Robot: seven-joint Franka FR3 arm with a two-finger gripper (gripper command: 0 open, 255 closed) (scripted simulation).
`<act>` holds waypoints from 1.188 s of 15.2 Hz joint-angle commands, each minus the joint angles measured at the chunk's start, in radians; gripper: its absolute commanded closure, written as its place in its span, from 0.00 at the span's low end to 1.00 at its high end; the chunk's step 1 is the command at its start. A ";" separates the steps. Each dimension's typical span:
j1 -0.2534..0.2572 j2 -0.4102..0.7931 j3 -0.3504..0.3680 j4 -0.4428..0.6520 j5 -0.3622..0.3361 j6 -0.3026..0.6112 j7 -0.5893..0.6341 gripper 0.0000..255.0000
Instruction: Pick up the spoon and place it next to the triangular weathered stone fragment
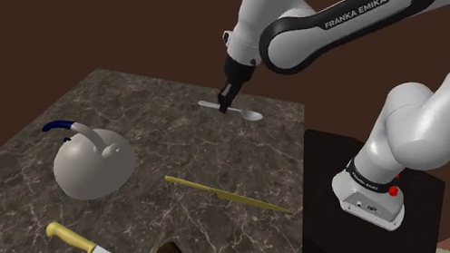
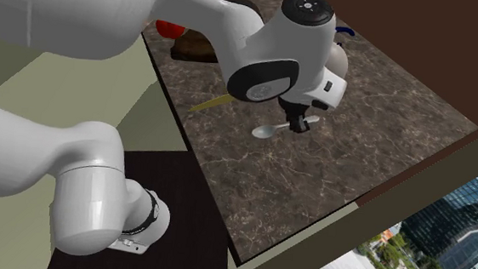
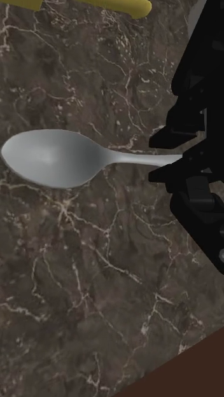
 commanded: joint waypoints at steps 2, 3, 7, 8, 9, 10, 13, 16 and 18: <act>-0.002 -0.023 -0.001 0.022 -0.005 -0.045 0.006 1.00; -0.003 -0.029 -0.002 0.031 -0.007 -0.060 0.008 1.00; 0.004 -0.033 0.018 0.062 -0.009 -0.092 0.039 1.00; 0.012 -0.022 0.039 0.072 -0.008 -0.088 0.067 1.00; 0.019 -0.010 0.059 0.083 -0.009 -0.084 0.094 1.00; 0.026 0.003 0.080 0.096 -0.010 -0.080 0.122 1.00; 0.043 0.049 0.141 0.140 -0.019 -0.071 0.207 1.00; 0.057 0.103 0.201 0.194 -0.040 -0.064 0.296 1.00; 0.064 0.143 0.240 0.236 -0.062 -0.062 0.357 1.00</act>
